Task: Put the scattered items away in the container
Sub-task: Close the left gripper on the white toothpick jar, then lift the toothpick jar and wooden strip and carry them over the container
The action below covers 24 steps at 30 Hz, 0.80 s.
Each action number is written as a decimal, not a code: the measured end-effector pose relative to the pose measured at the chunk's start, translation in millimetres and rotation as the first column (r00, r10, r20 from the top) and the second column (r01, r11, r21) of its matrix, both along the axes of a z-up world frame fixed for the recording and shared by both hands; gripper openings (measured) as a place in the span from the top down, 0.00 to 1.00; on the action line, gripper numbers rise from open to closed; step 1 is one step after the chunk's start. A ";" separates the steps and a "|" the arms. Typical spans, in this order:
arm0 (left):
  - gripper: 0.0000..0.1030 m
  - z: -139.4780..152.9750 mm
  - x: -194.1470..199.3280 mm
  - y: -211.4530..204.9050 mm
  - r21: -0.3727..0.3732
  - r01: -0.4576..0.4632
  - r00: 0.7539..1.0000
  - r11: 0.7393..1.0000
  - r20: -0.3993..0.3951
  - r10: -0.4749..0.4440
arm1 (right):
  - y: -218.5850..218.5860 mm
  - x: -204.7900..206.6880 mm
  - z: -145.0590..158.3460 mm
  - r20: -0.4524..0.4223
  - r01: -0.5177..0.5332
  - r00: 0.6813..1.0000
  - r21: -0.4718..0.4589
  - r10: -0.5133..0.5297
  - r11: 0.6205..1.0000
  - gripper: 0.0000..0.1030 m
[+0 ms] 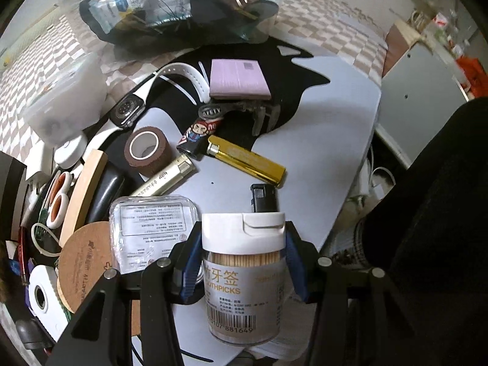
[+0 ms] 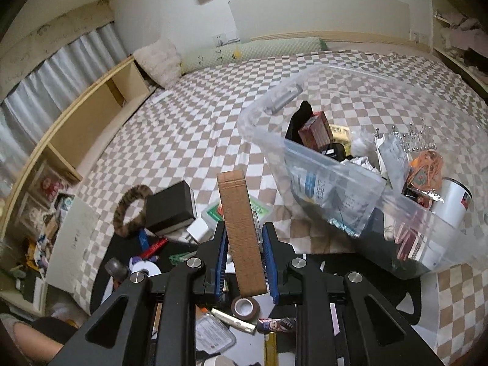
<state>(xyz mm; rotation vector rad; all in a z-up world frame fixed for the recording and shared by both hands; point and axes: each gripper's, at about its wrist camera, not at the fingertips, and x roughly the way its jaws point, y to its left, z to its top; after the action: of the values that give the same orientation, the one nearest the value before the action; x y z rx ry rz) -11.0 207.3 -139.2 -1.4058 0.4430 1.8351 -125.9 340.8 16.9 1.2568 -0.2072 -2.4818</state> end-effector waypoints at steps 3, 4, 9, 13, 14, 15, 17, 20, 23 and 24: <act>0.52 13.8 -4.4 -5.2 0.036 -0.020 1.000 0.999 -0.003 0.020 | -0.4 -0.5 5.3 -0.015 -0.001 1.000 -0.017 0.001 1.000 0.77; 0.52 19.4 -7.3 -7.8 0.051 -0.031 0.999 0.998 -0.009 0.031 | 0.0 -0.8 7.0 -0.019 0.000 1.000 -0.022 -0.001 1.000 0.77; 0.52 47.7 -22.1 -20.8 0.127 -0.083 0.995 0.988 -0.037 0.089 | 5.1 -2.7 14.6 -0.038 0.014 0.999 -0.053 -0.016 0.998 0.77; 0.52 69.9 -35.1 -32.9 0.186 -0.124 0.989 0.975 -0.061 0.137 | 13.9 -3.8 22.1 -0.057 0.040 0.997 -0.079 -0.044 0.996 0.77; 0.52 75.3 -38.7 -36.5 0.199 -0.134 0.986 0.971 -0.067 0.150 | 16.4 -4.1 23.7 -0.060 0.046 0.997 -0.087 -0.051 0.995 0.77; 0.52 79.9 -42.5 -40.2 0.210 -0.144 0.984 0.967 -0.077 0.163 | 18.9 -4.5 24.9 -0.062 0.052 0.996 -0.094 -0.058 0.994 0.77; 0.52 88.2 -50.3 -47.5 0.229 -0.165 0.977 0.959 -0.097 0.191 | 23.7 -5.2 26.7 -0.065 0.063 0.995 -0.106 -0.070 0.992 0.77; 0.52 100.7 -61.9 -58.7 0.263 -0.200 0.964 0.944 -0.117 0.237 | 30.0 -6.7 27.6 -0.067 0.081 0.994 -0.113 -0.089 0.990 0.77; 0.52 113.9 -70.8 -68.2 0.295 -0.226 0.952 0.928 -0.137 0.275 | 35.3 -7.0 28.1 -0.067 0.096 0.992 -0.121 -0.104 0.988 0.77; 0.52 118.5 -73.4 -71.0 0.306 -0.232 0.947 0.923 -0.144 0.286 | 36.5 -7.1 28.2 -0.067 0.099 0.992 -0.121 -0.108 0.988 0.77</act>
<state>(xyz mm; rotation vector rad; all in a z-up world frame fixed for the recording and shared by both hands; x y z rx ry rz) -84.4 136.3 -20.7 -1.1407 0.0744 2.1588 -132.9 377.3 45.1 1.1316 -0.4038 -2.5561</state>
